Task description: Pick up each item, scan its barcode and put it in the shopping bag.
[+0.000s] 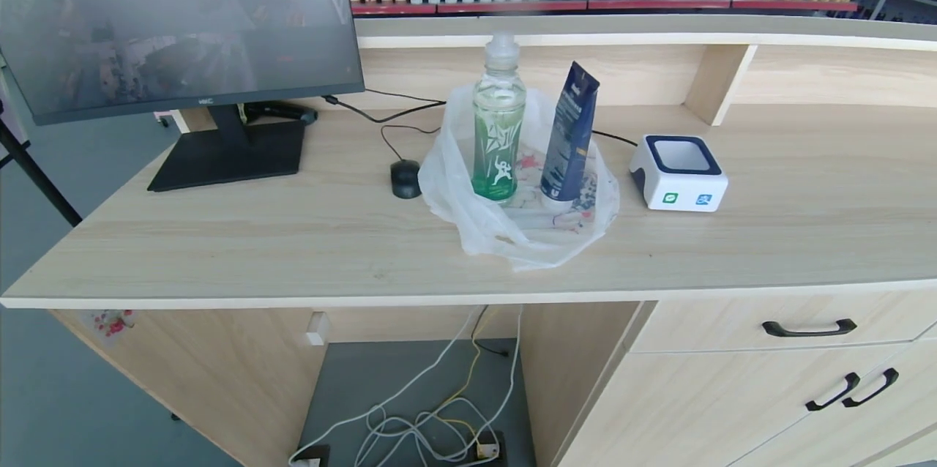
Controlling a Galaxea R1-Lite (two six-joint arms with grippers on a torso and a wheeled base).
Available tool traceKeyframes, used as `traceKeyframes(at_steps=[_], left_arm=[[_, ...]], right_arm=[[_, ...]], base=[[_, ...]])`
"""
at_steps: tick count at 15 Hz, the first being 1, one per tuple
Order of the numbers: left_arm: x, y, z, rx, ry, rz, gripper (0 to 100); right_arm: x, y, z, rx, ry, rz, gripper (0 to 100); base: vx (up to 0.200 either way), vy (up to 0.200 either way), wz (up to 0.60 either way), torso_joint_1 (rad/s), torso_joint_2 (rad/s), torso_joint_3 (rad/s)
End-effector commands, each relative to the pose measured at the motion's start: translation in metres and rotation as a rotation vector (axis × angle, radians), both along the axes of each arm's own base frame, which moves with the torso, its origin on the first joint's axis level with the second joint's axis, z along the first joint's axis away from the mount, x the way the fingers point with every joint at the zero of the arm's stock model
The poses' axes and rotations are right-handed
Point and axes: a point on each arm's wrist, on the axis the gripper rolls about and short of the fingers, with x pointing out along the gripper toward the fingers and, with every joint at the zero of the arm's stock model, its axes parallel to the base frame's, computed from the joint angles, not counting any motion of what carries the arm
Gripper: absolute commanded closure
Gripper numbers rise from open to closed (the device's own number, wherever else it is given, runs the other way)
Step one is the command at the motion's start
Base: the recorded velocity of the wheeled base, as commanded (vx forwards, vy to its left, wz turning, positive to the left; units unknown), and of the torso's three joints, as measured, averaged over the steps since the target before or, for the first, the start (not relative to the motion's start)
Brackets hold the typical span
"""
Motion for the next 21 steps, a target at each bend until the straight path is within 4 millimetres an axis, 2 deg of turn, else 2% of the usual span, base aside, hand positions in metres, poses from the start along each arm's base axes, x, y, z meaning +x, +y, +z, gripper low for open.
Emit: traceKeyframes(at_steps=[1,19,21], left_arm=[[0.0000,0.0000,0.0000,-0.002,0.000,0.000,0],[0.0000,0.0000,0.0003,-0.014,-0.003,0.003,0],[0.0000,0.0001,0.0003,-0.014,-0.003,0.001,0]], right_arm=[[0.0003,0.0000,0.0001,0.002,0.004,-0.001,0],[0.0002,0.0000,0.0000,-0.009,0.003,-0.001,0],[0.0002,0.0000,0.0000,-0.007,0.003,-0.001,0]], base=[[0.000,-0.200,0.00,-0.002,0.00,0.007],[0.000,-0.200,0.00,0.002,0.00,0.003],[0.000,0.000,0.00,0.000,0.00,0.000]])
